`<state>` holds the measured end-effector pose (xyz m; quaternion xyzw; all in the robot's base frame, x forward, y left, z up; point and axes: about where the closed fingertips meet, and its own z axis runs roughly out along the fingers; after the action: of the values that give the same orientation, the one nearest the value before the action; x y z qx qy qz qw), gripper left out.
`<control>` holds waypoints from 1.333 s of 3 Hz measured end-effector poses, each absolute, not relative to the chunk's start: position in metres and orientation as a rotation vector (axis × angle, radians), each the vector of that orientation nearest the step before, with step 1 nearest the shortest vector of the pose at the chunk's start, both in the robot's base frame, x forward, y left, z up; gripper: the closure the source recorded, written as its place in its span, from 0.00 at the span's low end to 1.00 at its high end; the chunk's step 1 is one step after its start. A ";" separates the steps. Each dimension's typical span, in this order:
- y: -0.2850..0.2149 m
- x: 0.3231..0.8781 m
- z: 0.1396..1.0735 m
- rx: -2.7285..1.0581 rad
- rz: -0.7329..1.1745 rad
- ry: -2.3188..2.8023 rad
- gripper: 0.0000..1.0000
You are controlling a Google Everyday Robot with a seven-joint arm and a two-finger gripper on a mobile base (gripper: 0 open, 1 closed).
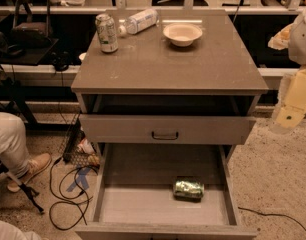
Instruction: Pick green can from middle drawer and place on counter
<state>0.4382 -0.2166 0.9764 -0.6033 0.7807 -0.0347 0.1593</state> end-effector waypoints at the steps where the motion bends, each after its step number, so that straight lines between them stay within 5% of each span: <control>1: -0.211 0.441 0.969 -1.738 -0.069 2.221 0.00; 3: -0.123 0.453 0.832 -1.864 0.326 2.085 0.00; 4: -0.124 0.453 0.836 -1.865 0.323 2.085 0.00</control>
Offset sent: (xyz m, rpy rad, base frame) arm 0.0283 0.0695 -0.1020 0.1946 0.1776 0.1987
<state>0.4530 -0.1244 0.8358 -0.6535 0.7306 0.1132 0.1622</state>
